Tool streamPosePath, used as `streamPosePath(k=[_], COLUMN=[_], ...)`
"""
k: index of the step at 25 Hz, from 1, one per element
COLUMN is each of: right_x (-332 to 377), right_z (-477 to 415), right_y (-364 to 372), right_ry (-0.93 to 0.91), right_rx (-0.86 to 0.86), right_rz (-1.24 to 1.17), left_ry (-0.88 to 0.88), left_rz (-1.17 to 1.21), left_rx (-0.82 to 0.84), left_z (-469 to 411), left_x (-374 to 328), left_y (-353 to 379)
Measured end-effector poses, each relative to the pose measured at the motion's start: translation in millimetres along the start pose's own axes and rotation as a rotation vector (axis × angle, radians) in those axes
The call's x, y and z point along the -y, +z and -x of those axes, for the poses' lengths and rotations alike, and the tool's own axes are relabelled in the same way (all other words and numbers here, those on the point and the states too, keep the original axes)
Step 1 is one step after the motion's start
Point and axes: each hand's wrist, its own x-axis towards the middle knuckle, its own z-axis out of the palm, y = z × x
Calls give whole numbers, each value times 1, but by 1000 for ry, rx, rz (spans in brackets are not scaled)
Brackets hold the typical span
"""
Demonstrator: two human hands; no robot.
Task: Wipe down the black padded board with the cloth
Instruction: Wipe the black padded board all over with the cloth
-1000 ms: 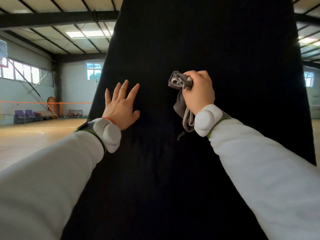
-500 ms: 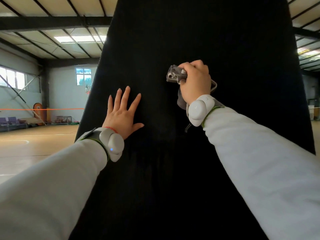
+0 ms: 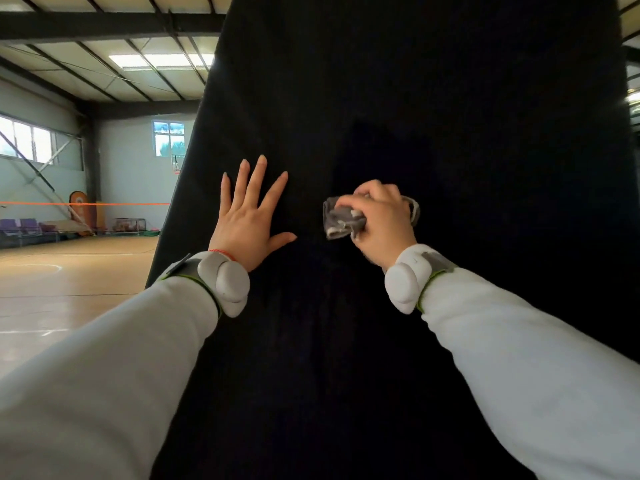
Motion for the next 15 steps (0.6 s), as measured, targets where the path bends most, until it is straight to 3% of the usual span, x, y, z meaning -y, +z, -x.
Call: streamPosePath(k=[4, 8, 11, 15], right_x=[-3, 3, 6, 1], right_z=[7, -48, -63, -48], right_y=[-15, -43, -33, -17], right_ry=[-67, 103, 214, 121], right_rx=[194, -159, -124, -51], right_rz=[0, -6, 41, 13], left_ry=[-16, -6, 8, 17], left_rz=[-6, -9, -5, 2], left_rx=[17, 6, -7, -29], left_z=[-2, -3, -2, -3], left_x=[0, 4, 4, 4], left_y=[1, 4, 6, 9])
